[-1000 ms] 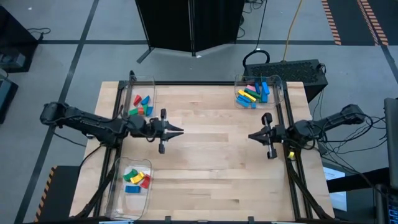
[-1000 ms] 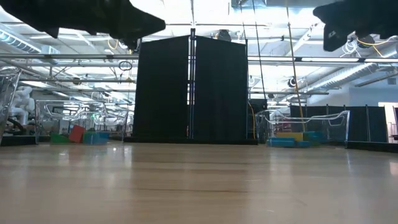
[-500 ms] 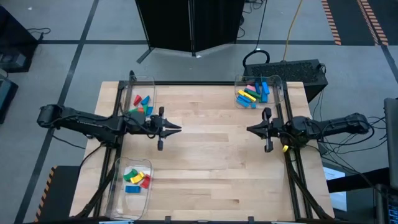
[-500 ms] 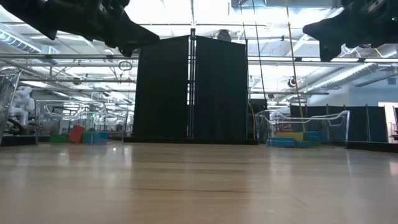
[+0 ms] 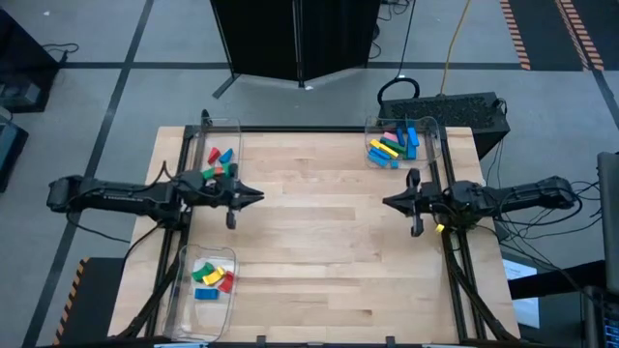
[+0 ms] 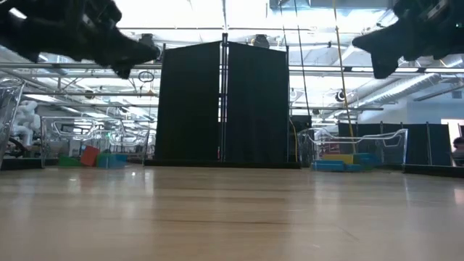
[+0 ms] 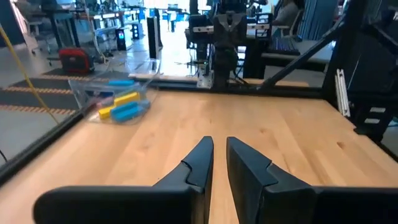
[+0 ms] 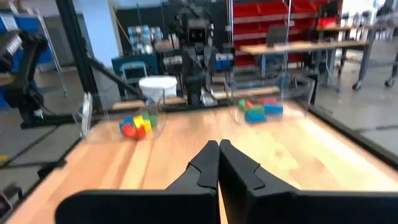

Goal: Sort blocks by size
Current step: Return to Home Position

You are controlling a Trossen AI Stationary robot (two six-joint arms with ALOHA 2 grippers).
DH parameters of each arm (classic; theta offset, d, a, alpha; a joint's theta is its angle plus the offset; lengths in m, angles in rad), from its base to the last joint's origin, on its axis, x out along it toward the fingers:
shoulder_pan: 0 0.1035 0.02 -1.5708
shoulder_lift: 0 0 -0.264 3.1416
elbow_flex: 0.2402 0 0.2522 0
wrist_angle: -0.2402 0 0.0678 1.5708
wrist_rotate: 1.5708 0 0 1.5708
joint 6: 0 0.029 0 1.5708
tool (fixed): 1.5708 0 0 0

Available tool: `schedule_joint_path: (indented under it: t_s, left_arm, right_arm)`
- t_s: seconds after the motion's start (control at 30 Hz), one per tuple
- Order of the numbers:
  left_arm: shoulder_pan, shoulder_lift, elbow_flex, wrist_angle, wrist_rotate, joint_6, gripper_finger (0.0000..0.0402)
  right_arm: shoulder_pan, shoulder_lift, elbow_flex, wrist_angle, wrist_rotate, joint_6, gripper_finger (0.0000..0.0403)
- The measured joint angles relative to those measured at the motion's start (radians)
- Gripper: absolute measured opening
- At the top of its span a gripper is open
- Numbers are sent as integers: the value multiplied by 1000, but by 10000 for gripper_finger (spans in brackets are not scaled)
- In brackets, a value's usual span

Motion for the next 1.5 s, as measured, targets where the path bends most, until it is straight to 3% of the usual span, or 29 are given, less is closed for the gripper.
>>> schedule_joint_path:
  t_s: [0.4, 0.7, 0.97, 1.17, 1.5]
  left_arm:
    - [-53, -185, -147, -36, -124, -67, 49]
    - [-55, -290, -147, -126, -109, -32, 49]
    - [-55, -396, -147, -244, -96, -49, 49]
    - [-54, -471, -146, -338, -140, -59, 49]
    - [-55, -530, -146, -399, -60, -82, 49]
  right_arm:
    - [1, 93, -12, 44, 31, 68, 0]
    - [1, 131, -46, 166, 23, 11, 0]
    - [0, 84, -45, 158, 22, -10, 0]
    - [0, 31, -45, 104, 22, -14, 0]
    - [0, -61, -45, -70, 22, 1, 0]
